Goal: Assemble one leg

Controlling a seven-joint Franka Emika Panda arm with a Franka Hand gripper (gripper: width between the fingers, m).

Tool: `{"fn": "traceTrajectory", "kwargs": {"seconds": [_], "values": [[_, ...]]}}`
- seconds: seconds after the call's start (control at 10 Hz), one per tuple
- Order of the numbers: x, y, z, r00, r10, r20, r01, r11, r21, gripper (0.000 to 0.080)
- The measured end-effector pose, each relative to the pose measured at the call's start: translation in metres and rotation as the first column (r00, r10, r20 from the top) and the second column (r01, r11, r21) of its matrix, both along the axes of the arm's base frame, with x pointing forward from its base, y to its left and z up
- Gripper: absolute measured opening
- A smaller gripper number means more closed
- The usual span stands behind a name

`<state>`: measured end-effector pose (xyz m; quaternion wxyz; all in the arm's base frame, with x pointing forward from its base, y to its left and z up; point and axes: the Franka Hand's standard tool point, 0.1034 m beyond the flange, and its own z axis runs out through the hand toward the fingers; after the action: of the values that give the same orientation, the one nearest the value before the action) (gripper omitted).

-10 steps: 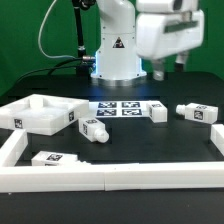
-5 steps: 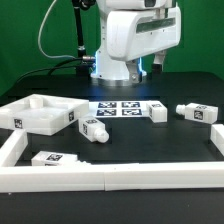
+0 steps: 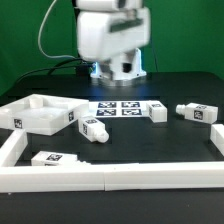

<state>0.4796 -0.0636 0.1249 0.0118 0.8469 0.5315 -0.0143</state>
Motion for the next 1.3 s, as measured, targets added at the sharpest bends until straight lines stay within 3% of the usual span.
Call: {"fn": "traceTrajectory", "kwargs": {"seconds": [0.2,0.3,0.8,1.1,1.2,1.3], "values": [[0.005,-0.06,-0.014,0.996,0.086,0.009,-0.086,0.996,0.027,0.0649],[0.015,-0.072,-0.013,0.996,0.086,0.013,-0.086,0.996,0.024,0.0649],[0.011,-0.072,-0.018,0.997,0.081,0.009,-0.082,0.996,0.029,0.0649],[-0.037,-0.16,-0.066,0.998,0.065,-0.013,-0.065,0.997,0.032,0.0649],[-0.04,-0.177,-0.076,0.996,0.079,-0.04,-0.077,0.996,0.045,0.0649],[-0.027,-0.181,-0.078,0.992,0.103,-0.073,-0.099,0.993,0.064,0.0649]]}}
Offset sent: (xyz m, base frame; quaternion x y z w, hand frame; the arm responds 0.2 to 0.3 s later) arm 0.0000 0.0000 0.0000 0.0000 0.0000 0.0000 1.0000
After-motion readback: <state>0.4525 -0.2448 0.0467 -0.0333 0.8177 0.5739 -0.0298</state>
